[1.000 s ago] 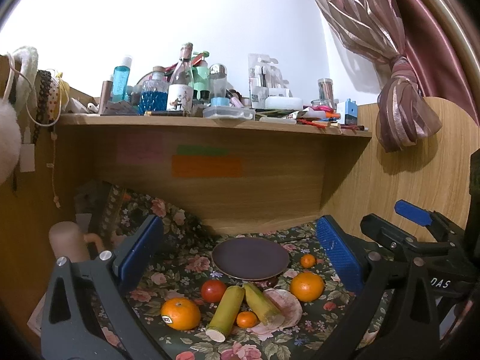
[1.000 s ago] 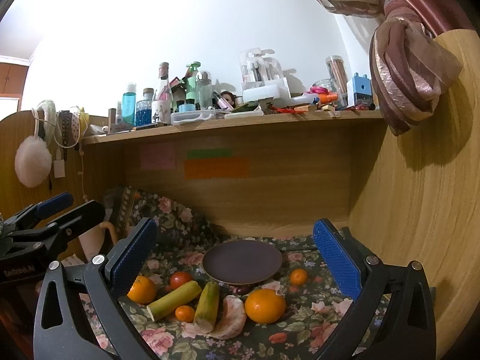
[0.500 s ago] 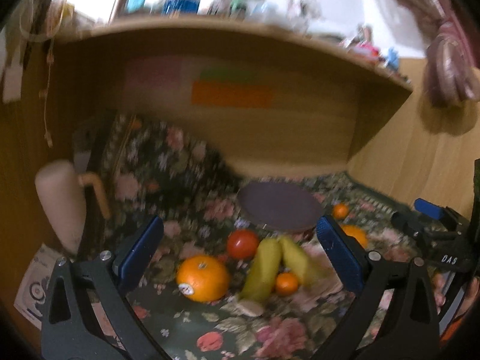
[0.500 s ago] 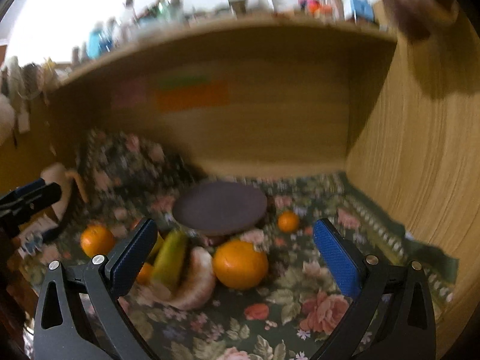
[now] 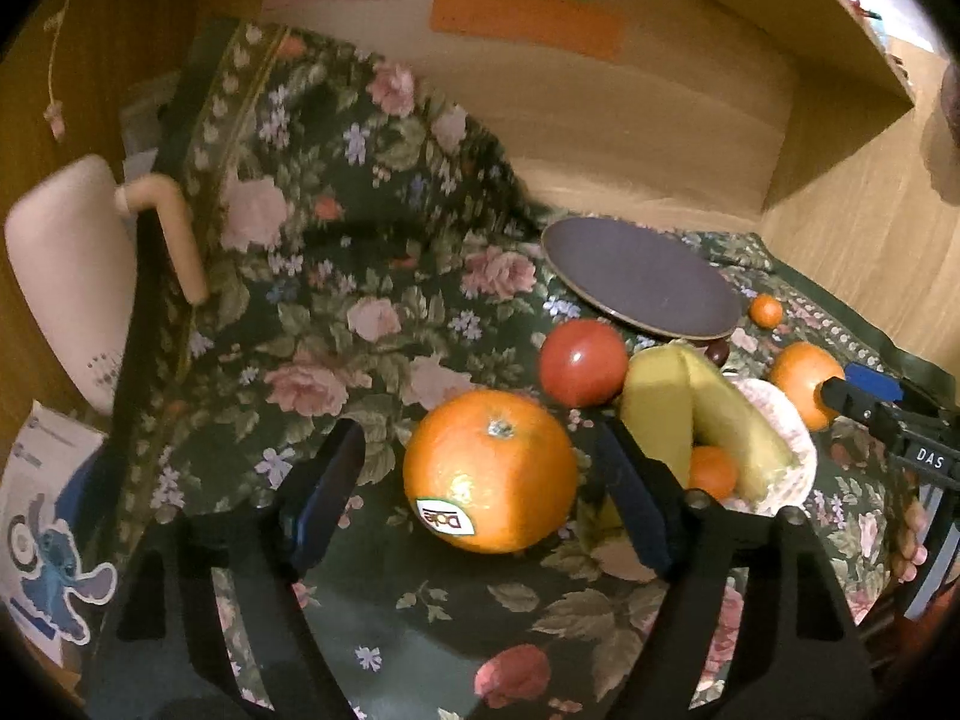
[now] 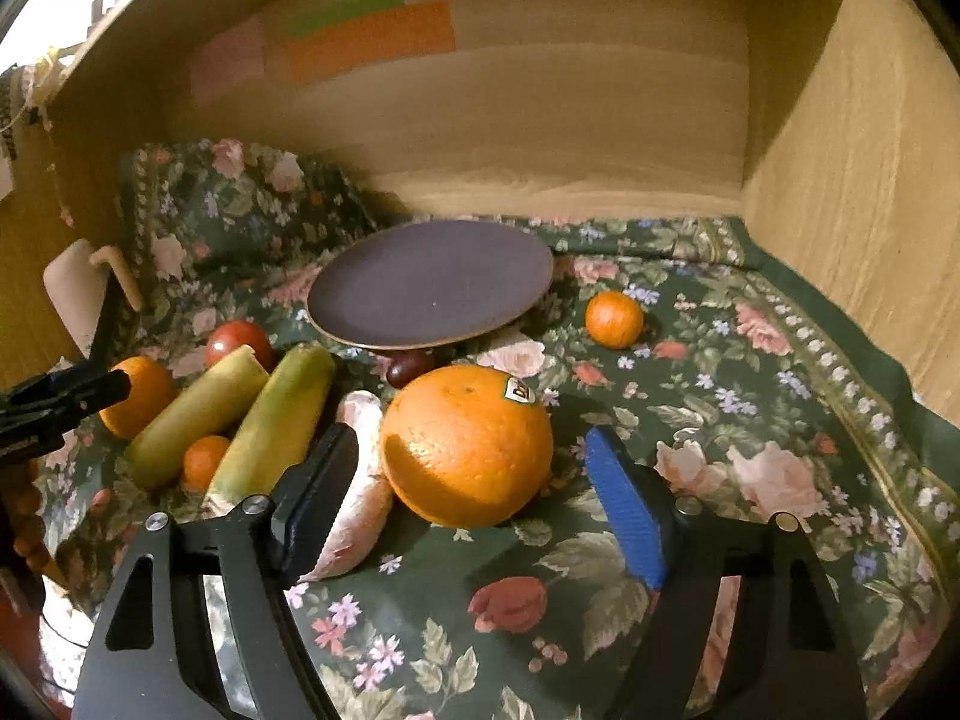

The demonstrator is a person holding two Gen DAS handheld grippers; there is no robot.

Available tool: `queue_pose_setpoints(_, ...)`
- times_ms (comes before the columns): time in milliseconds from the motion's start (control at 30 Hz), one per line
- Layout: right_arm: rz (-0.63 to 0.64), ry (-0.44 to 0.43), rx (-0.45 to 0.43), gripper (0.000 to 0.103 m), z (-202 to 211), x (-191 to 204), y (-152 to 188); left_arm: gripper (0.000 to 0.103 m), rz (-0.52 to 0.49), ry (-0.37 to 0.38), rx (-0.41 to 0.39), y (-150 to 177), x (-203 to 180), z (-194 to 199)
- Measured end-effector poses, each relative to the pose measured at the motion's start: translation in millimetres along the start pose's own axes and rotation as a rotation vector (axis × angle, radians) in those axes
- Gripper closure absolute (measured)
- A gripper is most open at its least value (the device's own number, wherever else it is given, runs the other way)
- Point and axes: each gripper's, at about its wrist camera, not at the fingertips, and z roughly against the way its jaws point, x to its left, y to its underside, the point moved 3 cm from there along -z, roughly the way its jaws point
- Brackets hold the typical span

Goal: Organize fruits
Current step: 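Grasp a large orange with the left tool while the right tool grasps another large orange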

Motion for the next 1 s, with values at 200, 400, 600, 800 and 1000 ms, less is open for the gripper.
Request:
queue_pose_setpoints(200,0.009,-0.028,0.07,0.031,-21.2,1.1,-3.8,0.024,-0.011,0.013,0.055,0.9,-2.1,-16.9)
queue_pose_setpoints(400,0.026,-0.037,0.081,0.035,-23.5,3.3,-2.0,0.037,0.001,0.052,0.085,2.7,0.0,-26.7)
queue_pose_setpoints(600,0.025,-0.045,0.088,0.036,-24.5,2.3,-3.2,0.038,0.004,0.054,0.085,1.9,1.4,-26.7)
queue_pose_setpoints(800,0.026,-0.042,0.071,0.037,-20.5,4.2,-8.5,0.038,-0.004,0.045,0.067,-5.8,-1.8,-16.5)
queue_pose_setpoints(1000,0.029,-0.031,0.002,0.037,-7.0,2.8,-26.7,0.038,-0.026,0.051,-0.003,-33.3,-10.0,4.4)
